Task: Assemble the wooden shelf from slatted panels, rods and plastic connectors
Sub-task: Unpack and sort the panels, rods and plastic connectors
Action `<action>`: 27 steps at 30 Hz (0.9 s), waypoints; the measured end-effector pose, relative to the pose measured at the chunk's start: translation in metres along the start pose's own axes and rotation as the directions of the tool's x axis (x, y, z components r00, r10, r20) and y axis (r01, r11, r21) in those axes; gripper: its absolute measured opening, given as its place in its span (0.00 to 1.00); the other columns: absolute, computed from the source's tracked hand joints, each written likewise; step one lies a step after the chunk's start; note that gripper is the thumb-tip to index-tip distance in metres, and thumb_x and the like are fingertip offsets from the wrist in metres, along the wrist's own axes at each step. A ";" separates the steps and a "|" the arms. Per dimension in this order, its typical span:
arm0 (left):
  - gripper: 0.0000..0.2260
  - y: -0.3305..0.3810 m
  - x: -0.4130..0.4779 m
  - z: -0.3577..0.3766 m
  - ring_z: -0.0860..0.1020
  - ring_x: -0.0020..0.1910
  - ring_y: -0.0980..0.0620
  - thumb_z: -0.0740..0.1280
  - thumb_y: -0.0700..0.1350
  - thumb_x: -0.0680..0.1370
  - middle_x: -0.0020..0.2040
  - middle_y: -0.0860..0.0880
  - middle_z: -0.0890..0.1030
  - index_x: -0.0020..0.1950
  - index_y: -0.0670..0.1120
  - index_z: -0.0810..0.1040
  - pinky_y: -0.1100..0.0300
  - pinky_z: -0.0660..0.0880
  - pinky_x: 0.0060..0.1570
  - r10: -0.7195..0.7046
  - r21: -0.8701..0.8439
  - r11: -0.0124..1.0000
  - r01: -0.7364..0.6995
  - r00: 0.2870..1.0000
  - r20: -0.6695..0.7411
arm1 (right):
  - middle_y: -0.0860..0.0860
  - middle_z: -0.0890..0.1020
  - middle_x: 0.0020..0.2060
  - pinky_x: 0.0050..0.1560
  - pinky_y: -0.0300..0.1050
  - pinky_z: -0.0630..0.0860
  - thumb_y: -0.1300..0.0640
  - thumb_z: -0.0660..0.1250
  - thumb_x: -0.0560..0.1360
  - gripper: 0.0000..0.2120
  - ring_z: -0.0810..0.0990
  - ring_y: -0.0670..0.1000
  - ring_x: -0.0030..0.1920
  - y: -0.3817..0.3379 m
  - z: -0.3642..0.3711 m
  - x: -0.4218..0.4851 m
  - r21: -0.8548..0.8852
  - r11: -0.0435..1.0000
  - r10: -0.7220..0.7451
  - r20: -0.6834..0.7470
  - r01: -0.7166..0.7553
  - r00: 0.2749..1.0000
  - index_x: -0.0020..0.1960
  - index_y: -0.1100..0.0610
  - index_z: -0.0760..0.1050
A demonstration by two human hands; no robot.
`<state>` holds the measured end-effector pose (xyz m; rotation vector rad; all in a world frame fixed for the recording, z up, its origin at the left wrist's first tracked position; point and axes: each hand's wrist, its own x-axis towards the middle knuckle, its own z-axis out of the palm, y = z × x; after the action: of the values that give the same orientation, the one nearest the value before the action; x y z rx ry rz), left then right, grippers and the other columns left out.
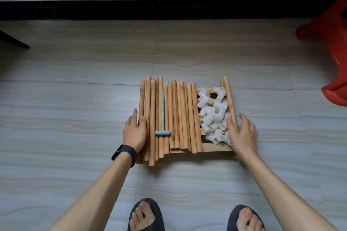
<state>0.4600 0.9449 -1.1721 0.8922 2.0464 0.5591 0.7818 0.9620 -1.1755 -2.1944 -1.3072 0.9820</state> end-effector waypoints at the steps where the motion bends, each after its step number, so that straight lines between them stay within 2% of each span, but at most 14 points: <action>1: 0.26 0.000 -0.006 0.000 0.56 0.79 0.45 0.52 0.59 0.84 0.82 0.48 0.55 0.82 0.56 0.52 0.45 0.54 0.77 0.113 0.184 0.977 -0.103 0.993 -0.045 | 0.56 0.69 0.72 0.70 0.56 0.63 0.37 0.57 0.78 0.31 0.65 0.59 0.72 -0.010 0.001 -0.011 -0.123 0.984 -0.141 -0.109 0.127 0.984 0.74 0.55 0.68; 2: 0.27 -0.002 -0.011 -0.001 0.51 0.80 0.47 0.50 0.60 0.84 0.82 0.49 0.50 0.82 0.56 0.49 0.44 0.50 0.77 0.245 0.351 0.911 -0.216 0.969 -0.041 | 0.56 0.70 0.71 0.67 0.57 0.65 0.37 0.57 0.77 0.31 0.66 0.59 0.70 -0.022 0.003 -0.021 -0.202 0.940 -0.309 -0.159 0.276 0.938 0.73 0.55 0.69; 3: 0.28 -0.003 -0.016 -0.001 0.46 0.80 0.51 0.47 0.61 0.82 0.82 0.52 0.45 0.82 0.57 0.47 0.44 0.46 0.77 0.344 0.463 0.831 -0.309 0.939 0.009 | 0.55 0.70 0.70 0.66 0.57 0.67 0.38 0.59 0.77 0.29 0.66 0.58 0.69 -0.037 0.007 -0.031 -0.246 0.882 -0.443 -0.141 0.402 0.885 0.72 0.54 0.69; 5: 0.29 -0.010 -0.018 0.000 0.37 0.78 0.57 0.40 0.62 0.80 0.80 0.57 0.37 0.81 0.60 0.41 0.44 0.39 0.77 0.405 0.573 0.712 -0.407 0.904 0.138 | 0.53 0.70 0.70 0.69 0.56 0.66 0.39 0.61 0.77 0.27 0.65 0.55 0.71 -0.059 0.021 -0.045 -0.295 0.769 -0.582 0.041 0.567 0.812 0.72 0.51 0.68; 9: 0.29 -0.017 -0.016 0.003 0.33 0.77 0.59 0.32 0.61 0.77 0.77 0.61 0.31 0.79 0.61 0.34 0.44 0.39 0.77 0.385 0.618 0.663 -0.423 0.900 0.203 | 0.51 0.70 0.71 0.73 0.58 0.65 0.39 0.61 0.78 0.26 0.65 0.55 0.73 -0.086 0.056 -0.065 -0.362 0.571 -0.634 0.376 0.737 0.676 0.74 0.45 0.67; 11: 0.29 -0.016 -0.017 0.003 0.34 0.77 0.58 0.31 0.61 0.77 0.77 0.60 0.30 0.79 0.60 0.33 0.44 0.39 0.77 0.373 0.620 0.661 -0.422 0.902 0.216 | 0.52 0.74 0.67 0.67 0.57 0.69 0.41 0.63 0.77 0.24 0.69 0.56 0.69 -0.088 0.071 -0.068 -0.380 0.466 -0.663 0.448 0.799 0.599 0.72 0.45 0.69; 13: 0.29 -0.015 -0.017 0.002 0.33 0.78 0.58 0.30 0.61 0.76 0.77 0.60 0.29 0.78 0.60 0.32 0.44 0.39 0.77 0.358 0.623 0.662 -0.417 0.906 0.226 | 0.52 0.77 0.62 0.61 0.56 0.72 0.44 0.66 0.76 0.22 0.73 0.57 0.64 -0.090 0.082 -0.068 -0.402 0.404 -0.673 0.478 0.822 0.565 0.69 0.45 0.72; 16: 0.29 -0.013 -0.018 0.002 0.33 0.77 0.58 0.29 0.61 0.75 0.77 0.61 0.29 0.78 0.61 0.31 0.44 0.39 0.77 0.354 0.614 0.671 -0.415 0.907 0.227 | 0.52 0.80 0.54 0.53 0.54 0.75 0.49 0.72 0.73 0.19 0.77 0.56 0.56 -0.095 0.088 -0.063 -0.451 0.366 -0.680 0.467 0.814 0.565 0.63 0.46 0.78; 18: 0.29 -0.012 -0.018 0.003 0.33 0.78 0.58 0.29 0.61 0.76 0.77 0.61 0.30 0.77 0.62 0.31 0.44 0.39 0.77 0.353 0.600 0.679 -0.423 0.905 0.239 | 0.52 0.82 0.47 0.50 0.52 0.76 0.55 0.74 0.70 0.17 0.79 0.56 0.51 -0.096 0.088 -0.060 -0.456 0.322 -0.719 0.452 0.830 0.528 0.58 0.48 0.81; 21: 0.24 -0.014 -0.017 -0.001 0.33 0.78 0.59 0.34 0.59 0.81 0.77 0.61 0.29 0.77 0.62 0.30 0.43 0.40 0.77 0.320 0.618 0.673 -0.408 0.913 0.254 | 0.52 0.80 0.43 0.45 0.49 0.76 0.58 0.62 0.73 0.14 0.79 0.55 0.47 -0.094 0.087 -0.059 -0.432 0.201 -0.813 0.427 0.879 0.395 0.54 0.52 0.82; 23: 0.24 -0.015 -0.017 -0.005 0.34 0.78 0.58 0.38 0.56 0.84 0.77 0.61 0.29 0.77 0.62 0.31 0.42 0.41 0.78 0.296 0.628 0.671 -0.395 0.919 0.261 | 0.52 0.80 0.44 0.42 0.48 0.76 0.58 0.54 0.75 0.18 0.78 0.54 0.45 -0.091 0.075 -0.059 -0.388 0.220 -0.873 0.330 0.895 0.358 0.55 0.54 0.82; 24: 0.24 -0.013 -0.017 -0.007 0.34 0.78 0.58 0.39 0.56 0.84 0.76 0.61 0.29 0.77 0.61 0.31 0.42 0.41 0.78 0.284 0.629 0.671 -0.393 0.920 0.272 | 0.53 0.81 0.45 0.42 0.48 0.76 0.59 0.55 0.76 0.18 0.78 0.54 0.46 -0.086 0.062 -0.059 -0.371 0.247 -0.896 0.265 0.895 0.357 0.56 0.54 0.82; 26: 0.25 -0.008 -0.019 -0.008 0.36 0.79 0.56 0.39 0.57 0.84 0.76 0.60 0.29 0.78 0.61 0.31 0.42 0.40 0.78 0.270 0.640 0.660 -0.394 0.919 0.288 | 0.54 0.80 0.49 0.45 0.46 0.74 0.65 0.64 0.76 0.16 0.77 0.54 0.47 -0.068 0.026 -0.055 -0.355 0.322 -0.914 0.124 0.878 0.386 0.61 0.55 0.81; 27: 0.25 -0.006 -0.019 -0.008 0.37 0.80 0.54 0.38 0.59 0.83 0.76 0.59 0.29 0.78 0.60 0.31 0.42 0.39 0.78 0.274 0.653 0.645 -0.396 0.918 0.287 | 0.53 0.80 0.50 0.48 0.44 0.71 0.67 0.68 0.75 0.18 0.77 0.53 0.48 -0.054 0.005 -0.052 -0.356 0.383 -0.903 0.053 0.852 0.427 0.63 0.55 0.80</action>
<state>0.4590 0.9264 -1.1613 1.7411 1.9470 -0.1622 0.7296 0.9426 -1.1247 -1.2549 -2.2989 0.1283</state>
